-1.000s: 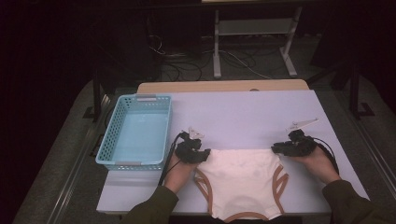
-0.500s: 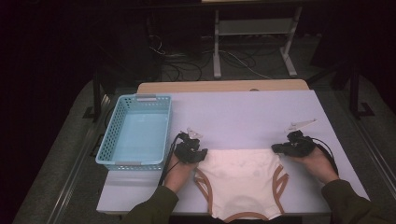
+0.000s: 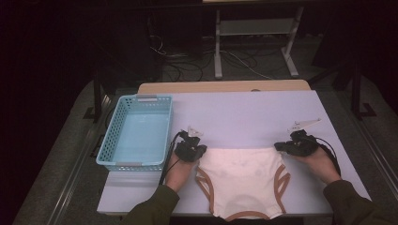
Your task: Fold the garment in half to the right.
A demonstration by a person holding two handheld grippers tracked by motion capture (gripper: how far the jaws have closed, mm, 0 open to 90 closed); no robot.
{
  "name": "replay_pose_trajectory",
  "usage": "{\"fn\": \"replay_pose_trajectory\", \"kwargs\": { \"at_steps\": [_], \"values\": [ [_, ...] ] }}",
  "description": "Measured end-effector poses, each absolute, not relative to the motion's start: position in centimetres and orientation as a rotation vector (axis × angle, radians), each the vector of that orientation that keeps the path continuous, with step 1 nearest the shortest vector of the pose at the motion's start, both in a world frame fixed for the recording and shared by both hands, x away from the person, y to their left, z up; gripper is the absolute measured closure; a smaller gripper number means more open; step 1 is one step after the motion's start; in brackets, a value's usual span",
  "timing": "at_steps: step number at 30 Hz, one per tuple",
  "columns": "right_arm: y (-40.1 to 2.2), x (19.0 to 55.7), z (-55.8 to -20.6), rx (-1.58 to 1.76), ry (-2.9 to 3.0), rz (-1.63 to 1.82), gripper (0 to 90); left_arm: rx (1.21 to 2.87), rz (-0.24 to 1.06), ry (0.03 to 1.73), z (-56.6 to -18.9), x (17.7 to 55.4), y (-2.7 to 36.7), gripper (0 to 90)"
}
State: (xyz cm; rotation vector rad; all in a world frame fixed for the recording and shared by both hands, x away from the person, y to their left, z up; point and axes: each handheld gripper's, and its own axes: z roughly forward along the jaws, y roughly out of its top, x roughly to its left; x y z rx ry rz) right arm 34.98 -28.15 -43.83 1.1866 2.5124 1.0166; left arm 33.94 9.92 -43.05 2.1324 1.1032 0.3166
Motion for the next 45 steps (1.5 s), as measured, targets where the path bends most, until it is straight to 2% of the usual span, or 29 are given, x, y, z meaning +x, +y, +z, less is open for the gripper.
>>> {"fn": "replay_pose_trajectory", "kwargs": {
  "at_steps": [16,24,32,35,38,45],
  "values": [
    [-30.0,38.6,-42.7,1.253,2.401,1.044,87.2,2.099,0.346,1.117,-42.5,39.2,8.1,87.9],
    [-30.7,40.6,-43.3,1.308,2.374,1.023,87.1,2.122,0.365,1.12,-43.3,41.7,7.0,87.8],
    [-30.6,42.4,-44.2,1.331,2.372,0.993,86.5,2.129,0.352,1.131,-44.0,42.7,6.9,85.9],
    [-30.5,42.4,-44.4,1.339,2.37,1.0,80.4,2.12,0.346,1.112,-43.6,42.5,7.3,77.6],
    [-30.7,42.3,-43.8,1.357,2.345,1.067,66.5,2.111,0.345,1.092,-43.0,42.0,7.6,67.2],
    [-30.4,41.5,-42.5,1.34,2.332,1.153,50.1,2.088,0.323,1.033,-42.0,40.2,8.1,54.0]
  ]
}}
